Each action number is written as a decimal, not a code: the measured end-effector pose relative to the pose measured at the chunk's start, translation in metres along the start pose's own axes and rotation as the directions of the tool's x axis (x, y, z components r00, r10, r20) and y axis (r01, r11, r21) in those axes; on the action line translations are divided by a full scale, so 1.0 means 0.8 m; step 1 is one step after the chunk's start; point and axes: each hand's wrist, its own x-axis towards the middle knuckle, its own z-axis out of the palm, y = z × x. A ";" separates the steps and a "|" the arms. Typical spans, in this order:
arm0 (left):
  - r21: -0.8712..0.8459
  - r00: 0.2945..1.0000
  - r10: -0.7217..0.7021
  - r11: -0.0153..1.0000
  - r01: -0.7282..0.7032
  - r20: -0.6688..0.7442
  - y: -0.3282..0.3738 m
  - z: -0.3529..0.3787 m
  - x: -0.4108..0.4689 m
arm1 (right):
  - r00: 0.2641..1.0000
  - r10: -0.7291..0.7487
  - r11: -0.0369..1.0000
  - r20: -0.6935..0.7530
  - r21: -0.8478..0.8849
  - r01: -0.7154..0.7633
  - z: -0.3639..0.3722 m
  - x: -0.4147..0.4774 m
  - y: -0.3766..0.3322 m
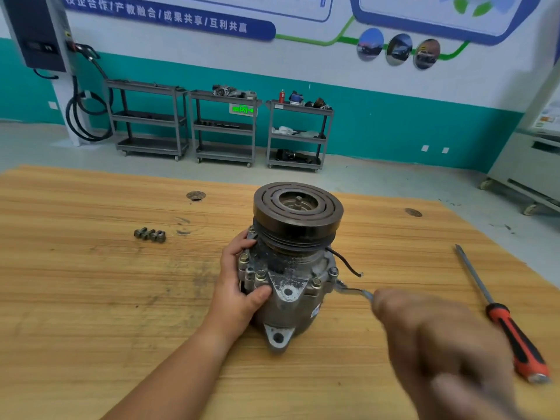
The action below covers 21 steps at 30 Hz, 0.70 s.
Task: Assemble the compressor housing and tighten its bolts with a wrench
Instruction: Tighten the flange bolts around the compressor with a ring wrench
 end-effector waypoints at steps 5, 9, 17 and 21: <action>-0.033 1.000 0.008 0.999 -0.007 0.011 -0.002 -0.001 0.000 | 0.970 0.221 0.690 -0.100 0.719 -0.083 -0.051 0.027 -0.009; -0.046 1.000 -0.013 0.999 0.014 0.014 -0.002 0.000 0.001 | 0.934 0.305 0.608 -0.185 0.793 -0.041 -0.063 0.040 0.013; -0.037 1.000 0.006 0.999 -0.005 0.013 -0.002 -0.002 0.001 | 0.948 0.269 0.820 -0.171 0.557 -0.132 -0.059 0.047 0.040; -0.060 1.000 -0.010 0.998 0.011 0.018 -0.002 -0.001 0.001 | 0.969 0.240 0.825 -0.051 0.536 -0.176 -0.057 0.038 0.034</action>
